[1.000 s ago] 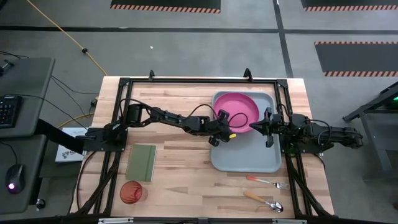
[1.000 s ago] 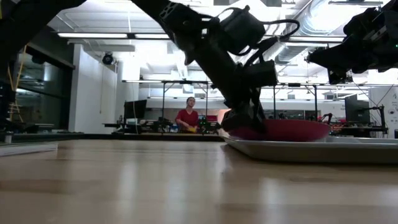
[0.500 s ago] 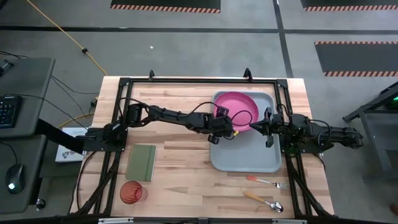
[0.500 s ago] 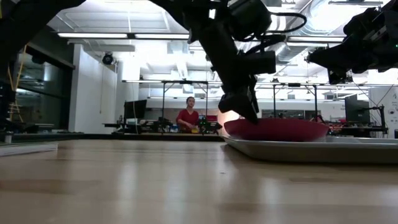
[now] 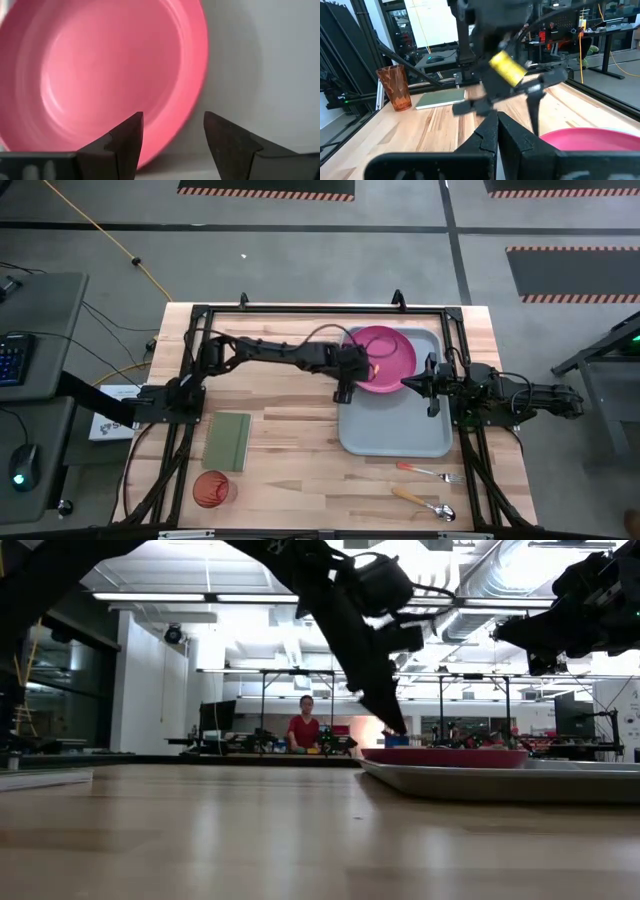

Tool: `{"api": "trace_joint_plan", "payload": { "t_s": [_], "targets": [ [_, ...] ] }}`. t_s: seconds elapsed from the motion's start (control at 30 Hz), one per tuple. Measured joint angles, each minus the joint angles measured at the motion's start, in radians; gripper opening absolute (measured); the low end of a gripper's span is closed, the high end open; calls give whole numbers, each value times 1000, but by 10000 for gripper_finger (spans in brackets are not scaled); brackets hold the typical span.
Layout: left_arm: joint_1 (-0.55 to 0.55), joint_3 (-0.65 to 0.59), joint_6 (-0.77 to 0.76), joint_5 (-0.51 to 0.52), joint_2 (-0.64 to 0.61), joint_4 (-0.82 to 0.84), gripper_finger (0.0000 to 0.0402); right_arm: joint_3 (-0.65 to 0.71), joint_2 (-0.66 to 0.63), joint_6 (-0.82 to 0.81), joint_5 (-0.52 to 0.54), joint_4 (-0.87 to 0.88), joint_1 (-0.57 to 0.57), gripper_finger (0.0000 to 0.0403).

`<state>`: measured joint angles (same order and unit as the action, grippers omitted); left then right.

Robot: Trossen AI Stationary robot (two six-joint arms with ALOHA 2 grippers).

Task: Pick and place plate/cup/fork/spoon on tray
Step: Put the pink plate on the light blue tray

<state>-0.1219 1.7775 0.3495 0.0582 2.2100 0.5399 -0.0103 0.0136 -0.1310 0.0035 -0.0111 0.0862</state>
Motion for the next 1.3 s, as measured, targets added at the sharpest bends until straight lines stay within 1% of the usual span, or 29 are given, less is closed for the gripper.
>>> {"api": "trace_joint_plan", "payload": {
  "t_s": [0.07, 0.2, 0.3, 0.37, 0.47, 0.57, 0.67, 0.77, 0.83, 0.9, 1.07, 1.3],
  "targets": [
    [-14, -14, -27, -30, -23, -19, 200, 0, 0, 0, 0, 0, 0, 0],
    [-26, -65, -34, -26, -79, -55, 200, 0, 0, 0, 0, 0, 0, 0],
    [-45, -135, -41, -19, -133, -85, 196, 0, 1, 0, 0, 0, 0, 0],
    [-69, -199, -60, -2, -170, -109, 187, 0, 0, 0, 0, 0, 0, 0],
    [-108, -310, -104, 26, -229, -200, 162, 0, 0, 0, 0, 0, 0, 0],
    [-144, -416, -134, 36, -279, -318, 127, 0, 0, 0, 0, 0, 0, 0],
    [-177, -479, -164, 47, -298, -351, 83, 0, 0, 0, 0, 0, 0, 0],
    [-202, -494, -180, 59, -296, -321, 30, 0, 0, 0, 0, 0, 0, 0],
    [-208, -494, -177, 60, -287, -306, 8, 0, 0, 0, 0, 0, 0, 0],
    [-201, -495, -173, 60, -285, -288, 9, 0, 0, 0, 0, 0, 0, 0],
    [-181, -494, -171, 55, -286, -324, 1, 0, 0, 0, 0, 0, 0, 0],
    [-179, -494, -165, 57, -286, -325, 1, 0, 0, 0, 0, 0, 0, 0]
  ]
}}
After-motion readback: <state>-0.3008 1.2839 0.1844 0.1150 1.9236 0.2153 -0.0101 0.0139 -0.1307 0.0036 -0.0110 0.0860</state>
